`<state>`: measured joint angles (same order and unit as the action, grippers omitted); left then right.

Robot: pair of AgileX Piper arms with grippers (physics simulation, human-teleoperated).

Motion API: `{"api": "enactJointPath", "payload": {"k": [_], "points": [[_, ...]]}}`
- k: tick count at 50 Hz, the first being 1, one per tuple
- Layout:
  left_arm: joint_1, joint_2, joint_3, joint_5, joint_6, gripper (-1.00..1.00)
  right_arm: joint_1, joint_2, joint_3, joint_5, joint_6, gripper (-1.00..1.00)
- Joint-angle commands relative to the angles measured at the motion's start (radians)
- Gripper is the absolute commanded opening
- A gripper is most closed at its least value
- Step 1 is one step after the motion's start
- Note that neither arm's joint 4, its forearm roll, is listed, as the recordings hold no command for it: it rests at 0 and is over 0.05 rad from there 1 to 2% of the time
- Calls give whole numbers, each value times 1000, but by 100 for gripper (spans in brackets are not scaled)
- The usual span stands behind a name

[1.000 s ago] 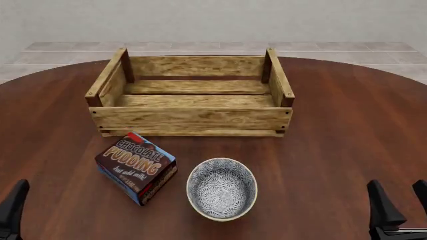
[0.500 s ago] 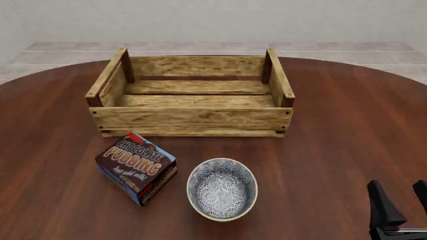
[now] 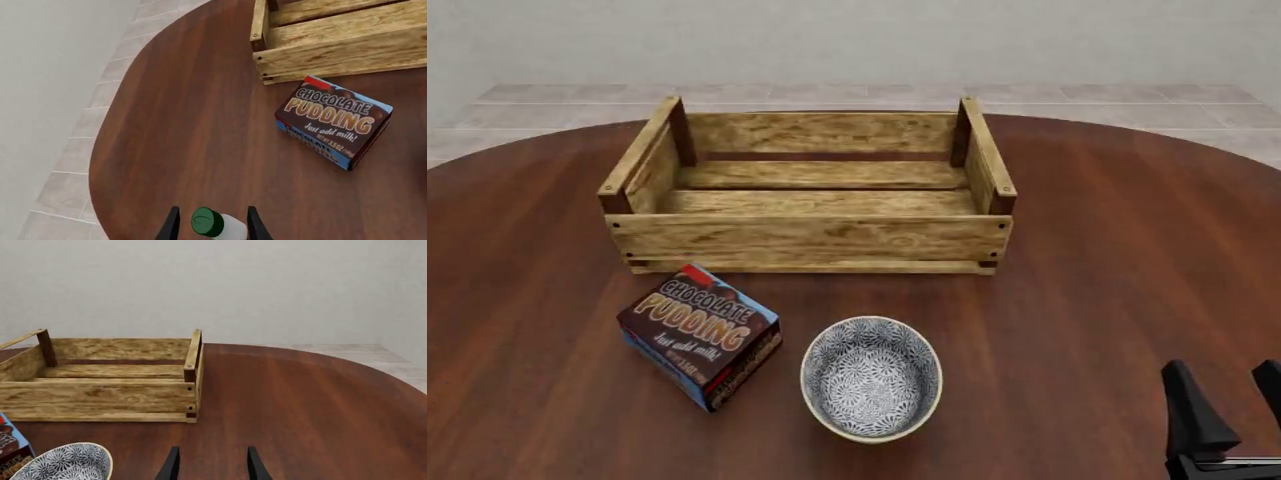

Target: Pick up the salad dressing and put it in the tray.

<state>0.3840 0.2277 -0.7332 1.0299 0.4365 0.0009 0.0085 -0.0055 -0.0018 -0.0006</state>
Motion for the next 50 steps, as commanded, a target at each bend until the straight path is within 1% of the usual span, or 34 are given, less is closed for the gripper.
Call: {"api": "enactJointPath", "payload": {"k": [1, 4, 5, 6, 9, 10, 11, 12, 14, 19, 20, 21, 23, 26, 29, 30, 38, 41, 45, 50], "points": [[66, 65, 20, -55, -35, 100, 0, 0, 0, 0, 0, 100], [88, 83, 62, -86, -59, 100, 0, 0, 0, 0, 0, 100], [88, 83, 63, -86, -59, 100, 0, 0, 0, 0, 0, 100], [108, 88, 90, -113, -48, 100, 0, 0, 0, 0, 0, 100], [118, 98, 108, -125, -50, 100, 0, 0, 0, 0, 0, 100], [174, 152, 175, -190, -27, 100, 0, 0, 0, 0, 0, 100], [182, 161, 181, -200, -24, 100, 0, 0, 0, 0, 0, 100], [181, 174, 185, -196, -40, 100, 0, 0, 0, 0, 0, 100], [208, 181, 199, -224, -10, 100, 0, 0, 0, 0, 0, 100], [224, 208, 228, -260, -1, 100, 0, 0, 0, 0, 0, 100], [241, 236, 260, -303, 6, 100, 0, 0, 0, 0, 0, 100], [248, 243, 275, -322, 18, 100, 0, 0, 0, 0, 0, 100], [255, 262, 298, -343, 19, 100, 0, 0, 0, 0, 0, 100], [268, 273, 316, -365, 36, 100, 0, 0, 0, 0, 0, 100], [280, 288, 324, -380, 38, 100, 0, 0, 0, 0, 0, 100], [301, 314, 339, -409, 44, 100, 0, 0, 0, 0, 0, 100], [319, 357, 377, -465, 50, 100, 0, 0, 0, 0, 0, 100], [332, 387, 413, -510, 60, 100, 0, 0, 0, 0, 0, 100], [345, 418, 437, -551, 64, 100, 0, 0, 0, 0, 0, 100], [353, 440, 449, -576, 65, 100, 0, 0, 0, 0, 0, 100]]}}
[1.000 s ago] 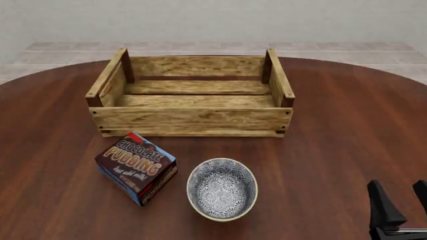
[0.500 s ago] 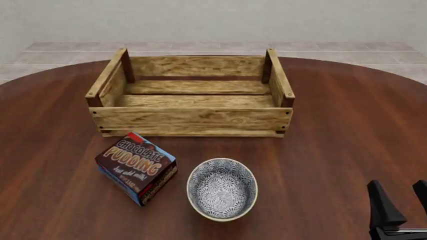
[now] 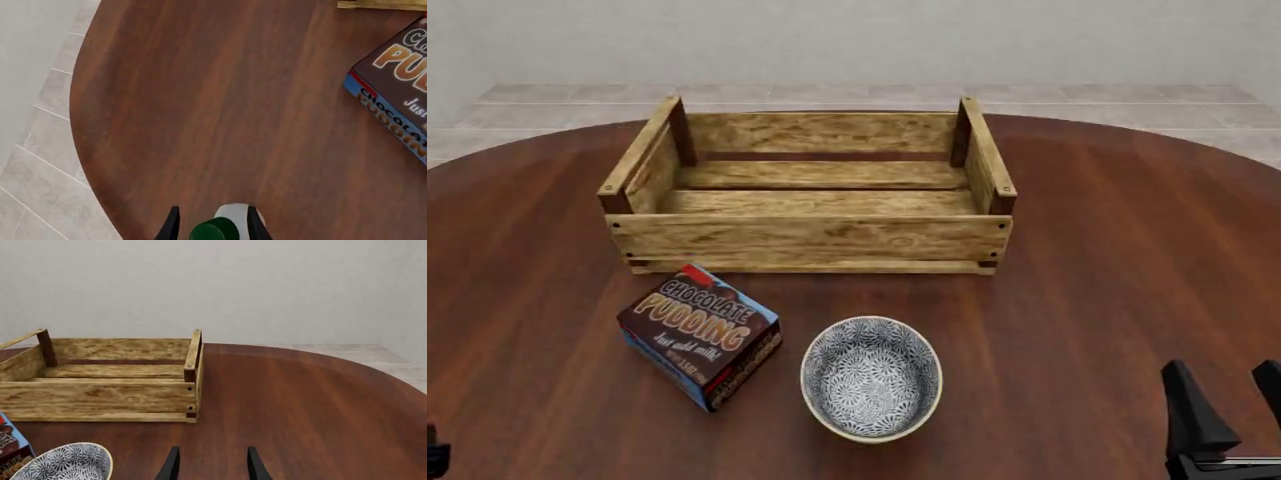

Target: Pick up the salad dressing and put it in the tray.

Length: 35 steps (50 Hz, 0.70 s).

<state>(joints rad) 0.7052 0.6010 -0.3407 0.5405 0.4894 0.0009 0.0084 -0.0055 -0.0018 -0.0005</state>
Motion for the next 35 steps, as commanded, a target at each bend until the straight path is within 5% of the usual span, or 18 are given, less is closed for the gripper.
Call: {"api": "enactJointPath", "payload": {"k": [1, 12, 13, 35], "points": [[32, 69, 60, -88, 11, 100, 0, 0, 0, 0, 0, 100], [39, 84, 87, -110, 11, 100, 0, 0, 0, 0, 0, 100], [37, 75, 81, -96, 10, -100, 0, 0, 0, 0, 0, 100], [-23, -40, -11, 48, -19, -100, 0, 0, 0, 0, 0, 100]]}}
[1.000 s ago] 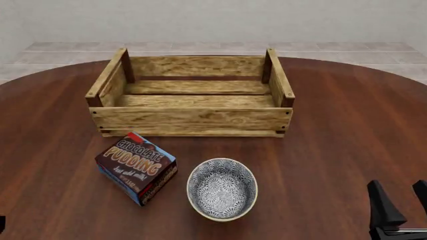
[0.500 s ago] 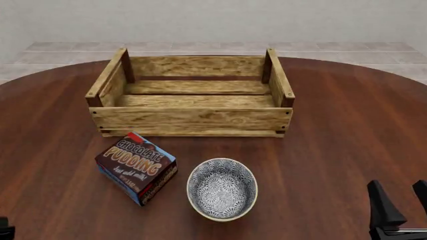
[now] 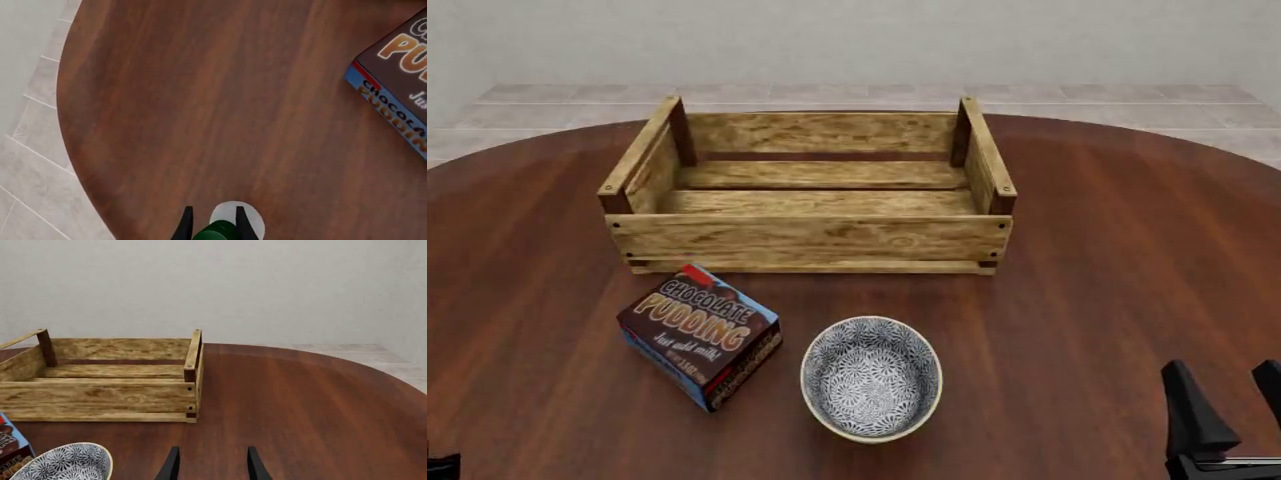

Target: Pick up the salad dressing and put it in the tray.

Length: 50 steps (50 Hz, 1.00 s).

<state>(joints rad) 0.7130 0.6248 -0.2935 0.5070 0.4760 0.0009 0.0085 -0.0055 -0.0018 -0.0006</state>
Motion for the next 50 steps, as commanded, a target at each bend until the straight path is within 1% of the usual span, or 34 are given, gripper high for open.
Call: {"api": "enactJointPath", "payload": {"k": [1, 6, 16, 21, 28, 29, 37, 45, 50], "points": [[-35, -74, -71, 94, -5, -100, 0, 0, 0, 0, 0, 100], [-67, -114, -150, 164, -33, -100, 0, 0, 0, 0, 0, 100], [-119, -132, -238, 206, -54, -100, 0, 0, 0, 0, 0, 100], [-167, -141, -300, 238, -73, -100, 0, 0, 0, 0, 0, 100], [-208, -129, -366, 251, -87, -100, 0, 0, 0, 0, 0, 100], [-223, -125, -393, 259, -93, -100, 0, 0, 0, 0, 0, 100], [-272, -101, -461, 268, -113, -100, 0, 0, 0, 0, 0, 100], [-360, -67, -536, 270, -149, -100, 0, 0, 0, 0, 0, 100], [-403, -36, -569, 250, -151, -100, 0, 0, 0, 0, 0, 100]]}}
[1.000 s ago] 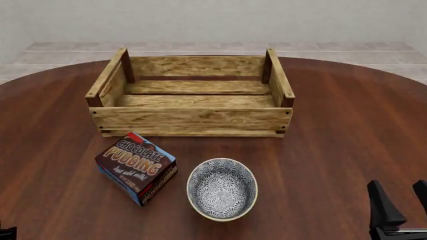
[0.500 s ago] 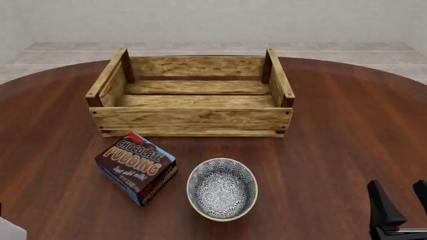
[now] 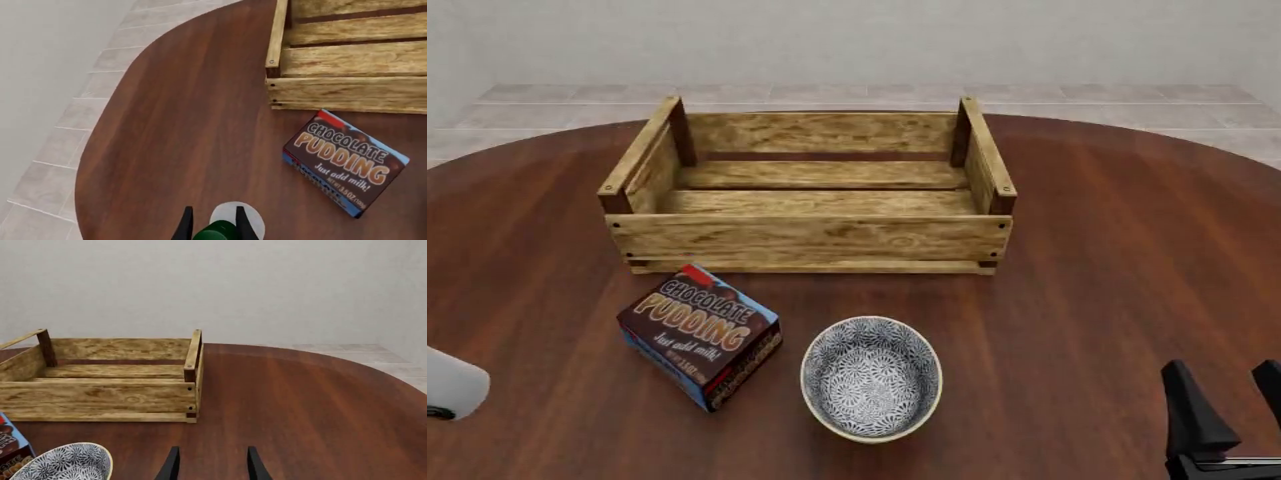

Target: Pick up the salad dressing and put it in the tray.

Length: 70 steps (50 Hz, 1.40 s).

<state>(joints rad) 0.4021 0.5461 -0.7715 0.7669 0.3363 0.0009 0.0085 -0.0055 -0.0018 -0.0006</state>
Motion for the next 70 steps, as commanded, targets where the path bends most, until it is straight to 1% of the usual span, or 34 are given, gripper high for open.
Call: {"api": "enactJointPath", "payload": {"k": [1, 7, 13, 18, 25, 28, 29, 38, 41, 45, 51, 53, 62, 63, 66, 68, 70], "points": [[-96, 51, -100, -13, -8, -100, 0, 0, 0, 0, 0, 100], [-154, 111, -183, -18, -14, -100, 0, 0, 0, 0, 0, 100], [-197, 151, -212, -38, -8, -100, 0, 0, 0, 0, 0, 100], [-242, 189, -269, -54, 14, -100, 0, 0, 0, 0, 0, 100], [-289, 245, -336, -62, 17, -100, 0, 0, 0, 0, 0, 100], [-305, 260, -349, -66, 15, -100, 0, 0, 0, 0, 0, 100], [-324, 292, -384, -68, 4, -100, 0, 0, 0, 0, 0, 100], [-377, 343, -452, -66, 19, -100, 0, 0, 0, 0, 0, 100], [-403, 376, -501, -62, 26, -100, 0, 0, 0, 0, 0, 100], [-427, 411, -535, -68, 36, -100, 0, 0, 0, 0, 0, 100], [-484, 471, -567, -90, 52, -100, 0, 0, 0, 0, 0, 100], [-491, 479, -574, -92, 53, -100, 0, 0, 0, 0, 0, 100], [-559, 569, -650, -119, 75, -100, 0, 0, 0, 0, 0, 100], [-567, 586, -676, -112, 77, -100, 0, 0, 0, 0, 0, 100], [-579, 607, -686, -129, 87, -100, 0, 0, 0, 0, 0, 100], [-589, 642, -731, -117, 90, -100, 0, 0, 0, 0, 0, 100], [-598, 653, -714, -153, 100, -100, 0, 0, 0, 0, 0, 100]]}}
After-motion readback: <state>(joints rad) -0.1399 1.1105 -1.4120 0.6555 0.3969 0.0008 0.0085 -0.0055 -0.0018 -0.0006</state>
